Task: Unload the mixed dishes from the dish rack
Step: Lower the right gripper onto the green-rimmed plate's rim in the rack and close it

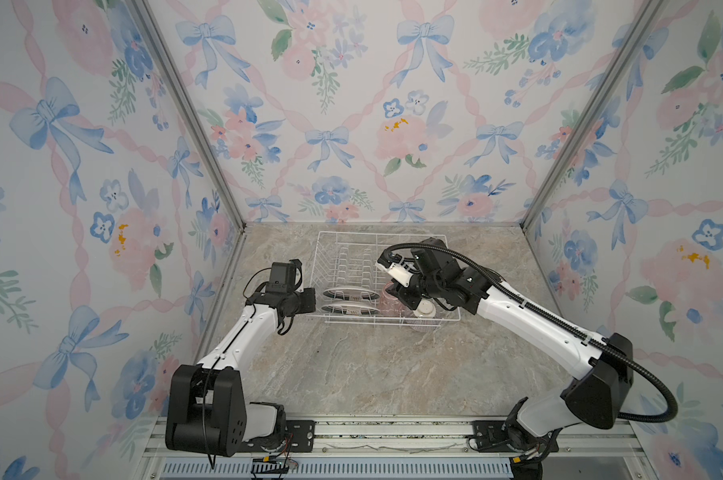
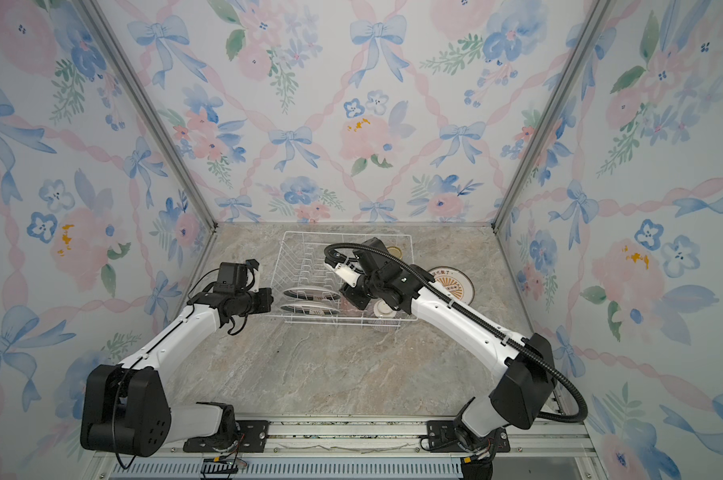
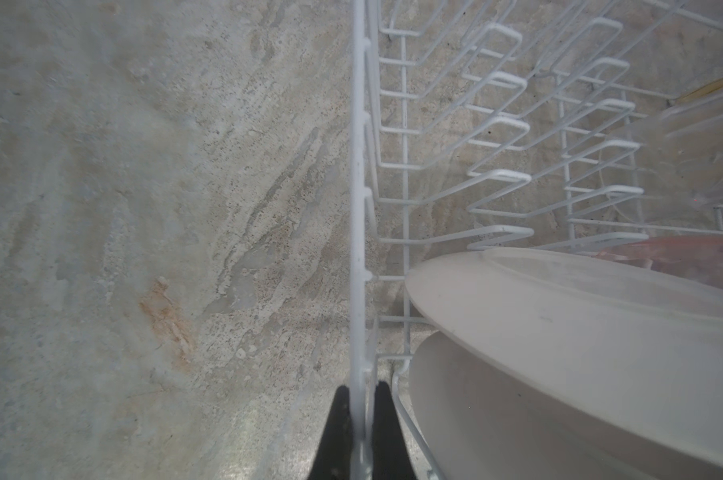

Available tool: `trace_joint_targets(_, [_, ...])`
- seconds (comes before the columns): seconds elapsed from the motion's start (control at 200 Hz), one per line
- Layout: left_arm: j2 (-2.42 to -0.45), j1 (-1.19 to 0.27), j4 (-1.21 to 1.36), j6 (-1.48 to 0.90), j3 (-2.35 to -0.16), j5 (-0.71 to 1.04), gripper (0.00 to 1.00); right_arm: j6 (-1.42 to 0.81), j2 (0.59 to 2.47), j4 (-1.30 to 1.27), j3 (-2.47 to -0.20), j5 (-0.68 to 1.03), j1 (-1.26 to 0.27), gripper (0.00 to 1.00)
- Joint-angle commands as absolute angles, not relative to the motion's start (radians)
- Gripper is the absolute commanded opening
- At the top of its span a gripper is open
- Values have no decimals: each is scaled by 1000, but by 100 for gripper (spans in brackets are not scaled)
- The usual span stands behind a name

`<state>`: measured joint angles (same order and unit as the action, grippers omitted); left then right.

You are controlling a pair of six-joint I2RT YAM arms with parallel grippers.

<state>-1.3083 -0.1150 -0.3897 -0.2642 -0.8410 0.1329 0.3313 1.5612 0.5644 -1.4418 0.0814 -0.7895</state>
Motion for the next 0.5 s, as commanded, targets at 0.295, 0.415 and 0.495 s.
trace_joint_targets(0.295, [-1259,-142,-405,-285,-784,198,4,481,1729,590,-1589,77,-855,39])
trace_joint_targets(0.415, [-1261,-146,-405,-290,-783,211,4,489,1754,593,-1608,89,-868,42])
trace_joint_targets(0.495, [-1261,-152,-405,-291,-785,207,4,495,1775,590,-1621,78,-877,46])
